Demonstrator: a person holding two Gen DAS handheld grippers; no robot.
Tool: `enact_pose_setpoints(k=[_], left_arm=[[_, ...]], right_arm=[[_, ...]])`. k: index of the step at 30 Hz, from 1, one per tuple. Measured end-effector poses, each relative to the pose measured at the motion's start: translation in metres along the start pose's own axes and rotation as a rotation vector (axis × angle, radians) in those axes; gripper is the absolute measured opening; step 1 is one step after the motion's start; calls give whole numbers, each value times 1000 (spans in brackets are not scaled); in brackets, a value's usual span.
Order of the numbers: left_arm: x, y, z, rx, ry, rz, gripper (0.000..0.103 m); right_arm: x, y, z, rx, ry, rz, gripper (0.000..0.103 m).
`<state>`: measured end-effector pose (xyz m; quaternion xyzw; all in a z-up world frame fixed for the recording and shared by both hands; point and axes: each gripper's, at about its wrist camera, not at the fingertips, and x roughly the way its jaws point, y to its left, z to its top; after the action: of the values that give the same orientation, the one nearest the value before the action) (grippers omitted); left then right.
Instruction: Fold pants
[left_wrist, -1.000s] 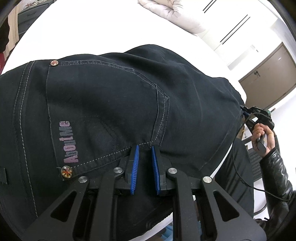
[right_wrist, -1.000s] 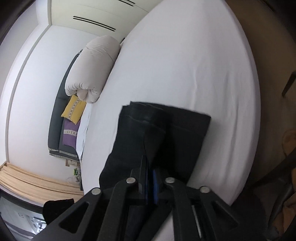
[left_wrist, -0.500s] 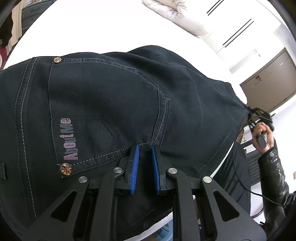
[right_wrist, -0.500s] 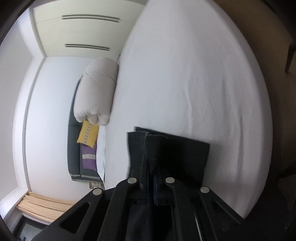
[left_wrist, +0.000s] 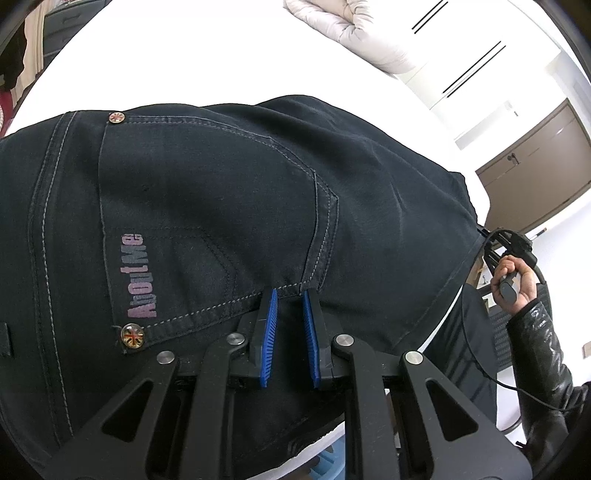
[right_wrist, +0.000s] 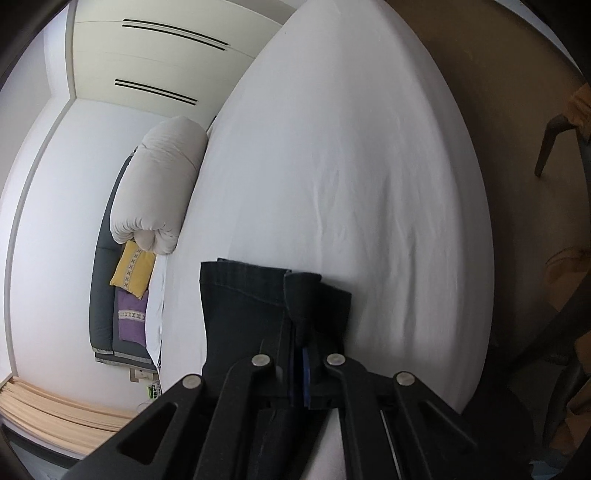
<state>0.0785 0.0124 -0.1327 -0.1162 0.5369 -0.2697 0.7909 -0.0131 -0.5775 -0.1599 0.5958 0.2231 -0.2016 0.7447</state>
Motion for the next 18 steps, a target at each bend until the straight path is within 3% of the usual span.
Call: enact_pose_setpoints(k=[8,10,12,13,16,18], left_arm=[[-16,14,-8,-39,-38,-20,15],[-20,16,-9,-45,-43,-18,15],[-21,16,-10,-48,-46,-14,15],[-20,16,-11,-51,-48,-13,15],[-20,18,-13,-56,-50,-16,15],[-20,18,-15,-56,-50,-18,15]], right_arm=[[1,-4,6,-42,39,14,4],[-12,3,12,-69,21,-55,24],[-35,20,17,-108,-81,-170,44],[-41,34,17,-149,-90,-147,44],[-22,98,2,-380,97,-42,44],[11,149,-31,-612,322,-29,44]])
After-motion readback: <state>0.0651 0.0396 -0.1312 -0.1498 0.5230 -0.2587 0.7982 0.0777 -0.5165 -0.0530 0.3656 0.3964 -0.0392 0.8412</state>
